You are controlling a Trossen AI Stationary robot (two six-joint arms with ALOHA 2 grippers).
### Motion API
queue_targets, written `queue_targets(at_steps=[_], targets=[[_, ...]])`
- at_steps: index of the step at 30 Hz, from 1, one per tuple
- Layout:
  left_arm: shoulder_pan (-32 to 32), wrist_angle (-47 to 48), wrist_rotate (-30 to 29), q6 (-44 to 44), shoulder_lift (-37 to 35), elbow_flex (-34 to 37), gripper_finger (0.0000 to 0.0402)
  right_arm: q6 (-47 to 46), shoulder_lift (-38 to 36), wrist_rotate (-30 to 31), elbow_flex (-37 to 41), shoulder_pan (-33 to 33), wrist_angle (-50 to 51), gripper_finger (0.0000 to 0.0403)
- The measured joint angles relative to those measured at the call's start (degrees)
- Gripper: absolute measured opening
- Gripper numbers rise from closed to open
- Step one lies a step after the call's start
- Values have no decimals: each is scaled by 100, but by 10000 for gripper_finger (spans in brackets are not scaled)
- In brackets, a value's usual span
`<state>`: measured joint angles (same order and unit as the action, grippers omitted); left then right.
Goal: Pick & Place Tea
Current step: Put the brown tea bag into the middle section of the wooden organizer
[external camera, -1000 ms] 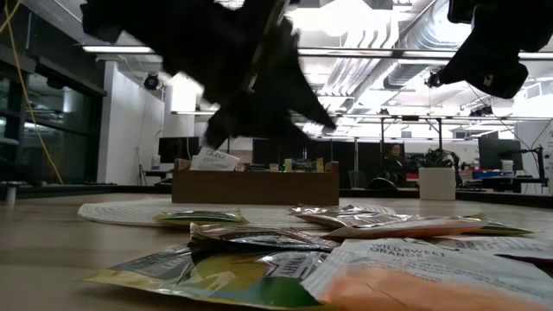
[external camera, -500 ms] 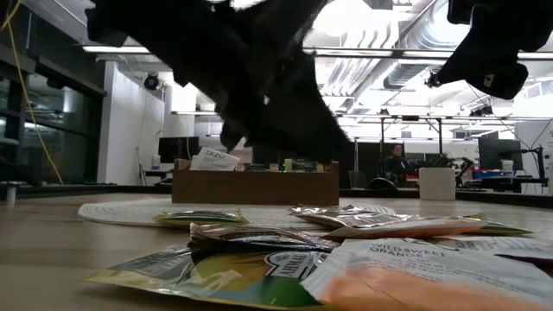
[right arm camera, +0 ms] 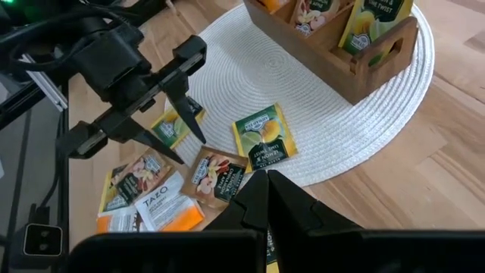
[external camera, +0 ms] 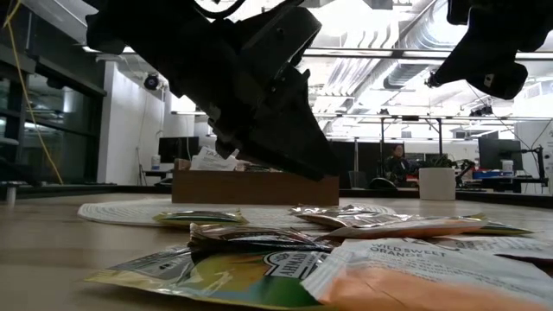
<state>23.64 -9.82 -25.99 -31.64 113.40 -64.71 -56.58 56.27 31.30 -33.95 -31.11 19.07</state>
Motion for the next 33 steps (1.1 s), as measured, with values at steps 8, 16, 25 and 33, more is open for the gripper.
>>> queue_targets(at_steps=[8,16,25,33], targets=[[-2,-5,129,-9,213,-3,154,-66,0,29,0,-1,-6,0],[-35,261,129,-182,302,-22,154,-171,0,18,0,0,-7,0],[-86,615,75,-334,284,-31,154,-537,186,-97,0,0,-577,0],[-76,551,36,-346,380,-35,154,-1416,1438,-1084,-7,319,-1167,15]])
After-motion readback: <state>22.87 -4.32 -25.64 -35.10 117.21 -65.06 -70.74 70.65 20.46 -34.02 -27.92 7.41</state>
